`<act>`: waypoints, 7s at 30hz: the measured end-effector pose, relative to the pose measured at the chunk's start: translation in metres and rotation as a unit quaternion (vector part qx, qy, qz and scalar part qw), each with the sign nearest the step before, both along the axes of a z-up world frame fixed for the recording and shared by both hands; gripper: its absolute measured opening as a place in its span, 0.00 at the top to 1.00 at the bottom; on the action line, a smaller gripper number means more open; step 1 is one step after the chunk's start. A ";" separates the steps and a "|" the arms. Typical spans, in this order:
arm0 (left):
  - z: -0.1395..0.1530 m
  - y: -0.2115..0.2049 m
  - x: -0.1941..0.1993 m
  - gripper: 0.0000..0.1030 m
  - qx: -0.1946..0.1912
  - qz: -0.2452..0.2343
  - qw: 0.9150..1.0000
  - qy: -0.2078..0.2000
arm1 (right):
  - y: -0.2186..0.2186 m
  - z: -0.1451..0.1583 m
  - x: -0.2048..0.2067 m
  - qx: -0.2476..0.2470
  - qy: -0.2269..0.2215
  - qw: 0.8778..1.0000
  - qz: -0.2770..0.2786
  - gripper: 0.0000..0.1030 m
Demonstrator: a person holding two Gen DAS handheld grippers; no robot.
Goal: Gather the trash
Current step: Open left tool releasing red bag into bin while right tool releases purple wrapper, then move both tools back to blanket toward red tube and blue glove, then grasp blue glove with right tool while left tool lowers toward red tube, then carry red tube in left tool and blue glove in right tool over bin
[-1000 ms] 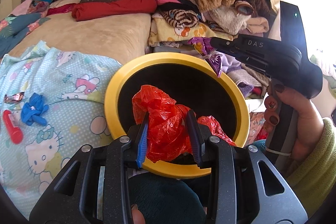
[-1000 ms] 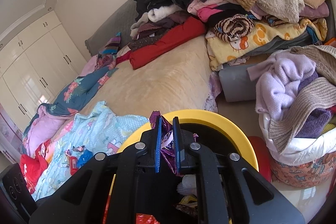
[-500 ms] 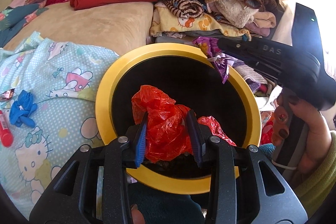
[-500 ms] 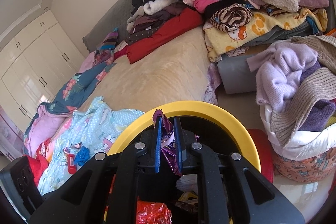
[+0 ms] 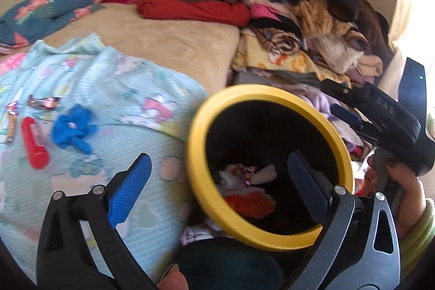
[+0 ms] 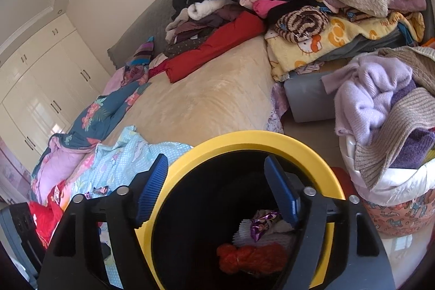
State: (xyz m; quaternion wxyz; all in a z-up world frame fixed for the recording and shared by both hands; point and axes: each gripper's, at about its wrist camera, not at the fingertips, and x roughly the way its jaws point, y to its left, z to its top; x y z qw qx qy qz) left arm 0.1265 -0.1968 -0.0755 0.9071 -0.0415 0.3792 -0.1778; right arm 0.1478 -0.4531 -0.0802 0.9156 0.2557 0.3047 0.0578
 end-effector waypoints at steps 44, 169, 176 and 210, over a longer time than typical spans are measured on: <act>0.027 0.236 0.008 0.11 -0.052 0.278 0.958 -0.048 | 0.228 0.020 -0.007 -0.108 -0.031 0.970 0.216 0.19; 0.033 0.116 0.003 0.76 -0.084 0.091 0.992 0.013 | 0.139 0.045 -0.027 -0.072 -0.063 0.982 0.165 0.96; 0.035 0.094 0.000 0.78 -0.078 0.065 0.995 0.013 | 0.110 0.043 -0.025 -0.066 -0.058 0.987 0.134 0.96; 0.010 -0.025 0.001 0.79 -0.029 -0.063 0.997 0.029 | 0.025 0.004 -0.015 -0.029 0.003 0.998 0.052 0.96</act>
